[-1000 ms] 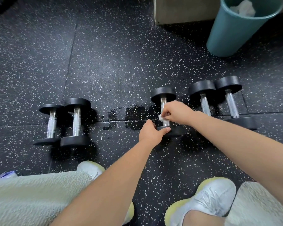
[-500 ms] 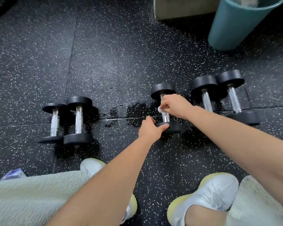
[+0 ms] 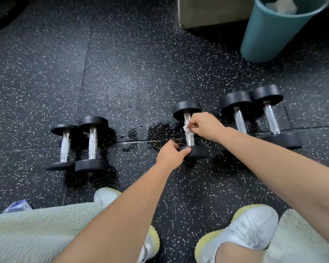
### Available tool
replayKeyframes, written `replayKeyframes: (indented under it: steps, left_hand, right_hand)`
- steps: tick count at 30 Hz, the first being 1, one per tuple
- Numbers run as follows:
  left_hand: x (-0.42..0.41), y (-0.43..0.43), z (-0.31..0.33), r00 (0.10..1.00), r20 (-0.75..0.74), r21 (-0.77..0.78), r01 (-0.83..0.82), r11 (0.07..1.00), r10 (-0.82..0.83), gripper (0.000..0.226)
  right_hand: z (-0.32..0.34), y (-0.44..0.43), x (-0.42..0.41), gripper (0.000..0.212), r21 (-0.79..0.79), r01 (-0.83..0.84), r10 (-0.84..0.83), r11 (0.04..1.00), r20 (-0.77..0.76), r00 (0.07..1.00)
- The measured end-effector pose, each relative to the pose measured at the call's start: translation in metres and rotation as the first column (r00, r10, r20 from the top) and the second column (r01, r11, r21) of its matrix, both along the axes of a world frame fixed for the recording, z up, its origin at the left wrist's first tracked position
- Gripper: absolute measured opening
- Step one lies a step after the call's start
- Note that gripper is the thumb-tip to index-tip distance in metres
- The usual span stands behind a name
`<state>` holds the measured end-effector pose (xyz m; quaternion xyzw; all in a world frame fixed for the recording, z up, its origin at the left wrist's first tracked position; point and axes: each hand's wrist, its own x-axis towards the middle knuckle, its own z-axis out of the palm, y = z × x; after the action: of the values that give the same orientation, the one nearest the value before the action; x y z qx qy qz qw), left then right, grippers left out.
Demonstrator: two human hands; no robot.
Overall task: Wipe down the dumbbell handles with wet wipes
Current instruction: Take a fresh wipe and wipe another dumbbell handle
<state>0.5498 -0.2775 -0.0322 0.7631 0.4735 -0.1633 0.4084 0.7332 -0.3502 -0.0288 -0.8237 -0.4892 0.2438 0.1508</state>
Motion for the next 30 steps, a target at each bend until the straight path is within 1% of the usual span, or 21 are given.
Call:
replayKeyframes:
  steps: [1,3,5,7,8,11,14,16,20,22,24,27,29,30]
  left_hand:
    - [0.0,0.0,0.001,1.0,-0.015,-0.005,-0.001,1.0,0.001,0.052]
    - [0.0,-0.002,0.002,0.999,-0.036,-0.017,-0.007,1.0,0.006,0.055]
    - [0.003,-0.006,0.006,0.999,-0.044,-0.014,-0.015,1.0,0.014,0.068]
    - [0.007,-0.012,0.006,0.998,-0.063,0.025,-0.003,1.0,0.005,0.083]
    - [0.008,-0.013,0.006,0.997,-0.072,0.048,0.005,0.999,-0.001,0.086]
    - [0.011,-0.011,0.005,0.996,-0.083,0.049,0.018,0.999,-0.014,0.087]
    - [0.011,-0.003,0.006,0.995,-0.095,0.009,0.014,1.0,-0.013,0.083]
    - [0.009,0.002,0.005,0.994,-0.104,-0.011,0.015,1.0,-0.016,0.079]
    - [0.007,0.007,0.002,0.995,-0.099,-0.034,0.026,0.999,-0.029,0.078]
    - [0.007,0.008,0.001,0.995,-0.096,-0.039,0.024,0.999,-0.027,0.078]
    - [0.006,0.008,0.0,0.995,-0.093,-0.045,0.019,0.999,-0.023,0.079]
    - [0.004,0.01,-0.001,0.997,-0.075,-0.057,0.008,0.998,-0.013,0.077]
    - [0.002,0.009,-0.002,0.998,-0.065,-0.07,-0.003,0.998,-0.002,0.074]
    - [0.002,0.01,-0.003,0.998,-0.062,-0.073,-0.005,0.997,0.0,0.073]
  right_hand:
    - [-0.001,-0.002,-0.003,0.01,-0.004,-0.013,0.013,1.0,-0.002,1.0]
    - [-0.003,-0.01,-0.013,0.011,-0.063,-0.099,0.098,0.993,-0.013,0.995]
    - [-0.005,-0.017,-0.019,0.014,-0.11,-0.178,0.176,0.978,-0.022,0.984]
    - [-0.005,-0.016,-0.018,0.014,-0.097,-0.176,0.174,0.98,-0.021,0.984]
    - [-0.004,-0.013,-0.017,0.014,-0.078,-0.159,0.16,0.984,-0.001,0.987]
    - [-0.001,0.003,-0.014,0.014,-0.013,-0.082,0.082,0.997,0.058,0.995]
    - [0.002,0.012,-0.016,0.014,-0.011,-0.019,0.02,1.0,0.094,0.995]
    - [0.002,0.008,-0.022,0.014,-0.025,-0.055,0.057,0.998,0.088,0.995]
    - [-0.002,-0.009,-0.026,0.015,-0.131,-0.188,0.189,0.973,-0.001,0.982]
    - [-0.001,-0.007,-0.021,0.016,-0.131,-0.207,0.211,0.969,0.015,0.977]
    - [0.0,0.005,-0.016,0.019,-0.082,-0.171,0.177,0.982,0.075,0.981]
    - [-0.003,0.024,-0.011,0.023,-0.037,-0.025,0.03,0.999,0.149,0.988]
    - [-0.008,0.025,-0.014,0.02,-0.036,0.044,-0.035,0.998,0.21,0.977]
    - [-0.008,0.023,-0.019,0.016,-0.047,0.036,-0.024,0.998,0.238,0.971]
